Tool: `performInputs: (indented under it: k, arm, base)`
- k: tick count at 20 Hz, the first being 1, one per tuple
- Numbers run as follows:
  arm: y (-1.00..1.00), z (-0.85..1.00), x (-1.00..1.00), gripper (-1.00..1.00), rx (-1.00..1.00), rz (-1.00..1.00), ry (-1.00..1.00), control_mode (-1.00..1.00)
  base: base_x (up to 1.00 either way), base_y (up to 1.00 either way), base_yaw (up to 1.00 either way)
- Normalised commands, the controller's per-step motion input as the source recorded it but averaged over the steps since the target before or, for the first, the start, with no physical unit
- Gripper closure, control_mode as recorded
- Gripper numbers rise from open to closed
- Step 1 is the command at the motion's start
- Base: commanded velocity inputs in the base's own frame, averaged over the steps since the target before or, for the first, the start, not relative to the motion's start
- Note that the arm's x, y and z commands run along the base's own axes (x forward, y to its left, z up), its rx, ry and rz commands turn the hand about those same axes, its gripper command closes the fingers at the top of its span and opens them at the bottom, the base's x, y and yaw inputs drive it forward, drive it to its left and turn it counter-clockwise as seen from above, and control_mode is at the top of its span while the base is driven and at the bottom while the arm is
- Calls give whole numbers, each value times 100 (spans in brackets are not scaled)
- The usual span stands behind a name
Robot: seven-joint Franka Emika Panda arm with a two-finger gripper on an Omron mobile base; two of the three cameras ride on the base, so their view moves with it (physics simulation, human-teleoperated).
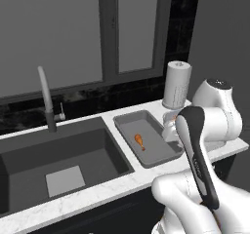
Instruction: Place one garlic and one chicken drumstick in each tupperware on the nearby counter, to pack two identical lunches.
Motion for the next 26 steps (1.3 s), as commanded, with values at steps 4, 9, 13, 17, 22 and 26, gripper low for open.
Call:
performInputs:
  k: [4, 9, 13, 17, 22, 26]
  arm:
    - [0, -3, 100, 100, 0, 2, -1, -100]
    - [1, -45, 100, 100, -1, 0, -1, -100]
    - [0, -78, 100, 100, -1, 0, 1, -100]
    - [0, -87, 100, 100, -2, 0, 2, -100]
    - [8, -88, 56, 100, -8, 0, 0, -100]
    - [5, -37, 5, 100, -4, 0, 0, -100]
  base:
    - [0, 0, 0]
    - [0, 0, 0]
    - [0, 0, 0]
    - [0, 0, 0]
    - [0, 0, 0]
    - [0, 0, 0]
